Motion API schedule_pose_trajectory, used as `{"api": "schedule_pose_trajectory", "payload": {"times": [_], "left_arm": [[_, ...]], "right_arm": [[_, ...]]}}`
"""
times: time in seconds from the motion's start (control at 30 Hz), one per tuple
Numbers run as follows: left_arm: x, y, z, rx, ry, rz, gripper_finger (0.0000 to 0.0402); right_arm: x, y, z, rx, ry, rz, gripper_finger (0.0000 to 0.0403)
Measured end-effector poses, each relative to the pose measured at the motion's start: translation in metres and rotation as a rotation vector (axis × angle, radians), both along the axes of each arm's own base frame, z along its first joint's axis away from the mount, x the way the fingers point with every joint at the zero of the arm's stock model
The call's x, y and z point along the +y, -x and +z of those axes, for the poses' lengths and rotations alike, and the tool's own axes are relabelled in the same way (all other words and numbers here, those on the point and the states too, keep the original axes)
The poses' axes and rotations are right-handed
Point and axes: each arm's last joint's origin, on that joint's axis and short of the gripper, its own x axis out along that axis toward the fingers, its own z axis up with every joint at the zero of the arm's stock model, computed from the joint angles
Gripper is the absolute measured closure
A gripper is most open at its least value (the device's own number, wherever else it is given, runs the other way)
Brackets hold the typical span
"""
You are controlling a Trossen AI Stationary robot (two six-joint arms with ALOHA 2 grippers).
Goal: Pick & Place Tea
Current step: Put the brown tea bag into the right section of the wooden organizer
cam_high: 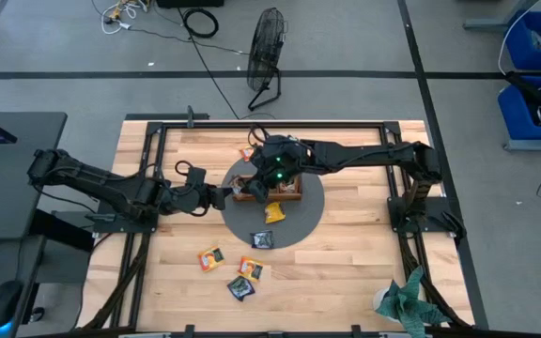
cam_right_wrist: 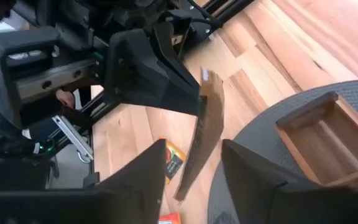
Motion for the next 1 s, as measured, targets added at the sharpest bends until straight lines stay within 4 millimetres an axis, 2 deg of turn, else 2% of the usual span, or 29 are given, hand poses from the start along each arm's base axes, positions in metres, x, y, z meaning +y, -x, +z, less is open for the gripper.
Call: {"api": "schedule_pose_trajectory", "payload": {"times": [0.3, 0.53, 0.83, 1.0], "left_arm": [[0.000, 0.000, 0.000, 0.010, -0.015, -0.009, 0.0401], [0.000, 0.000, 0.000, 0.043, -0.079, -0.042, 0.0384], [0.002, 0.006, 0.001, 0.093, -0.140, -0.072, 0.0329], [0.005, 0.017, 0.011, 0.076, -0.177, -0.079, 0.0320]], "right_arm": [[-0.001, 0.000, 0.000, -0.005, 0.028, 0.016, 0.0392], [-0.004, 0.008, 0.001, 0.035, 0.076, 0.052, 0.0399], [-0.006, 0.042, 0.023, 0.111, 0.258, 0.182, 0.0401], [-0.014, 0.060, 0.021, 0.228, 0.369, 0.262, 0.0402]]}}
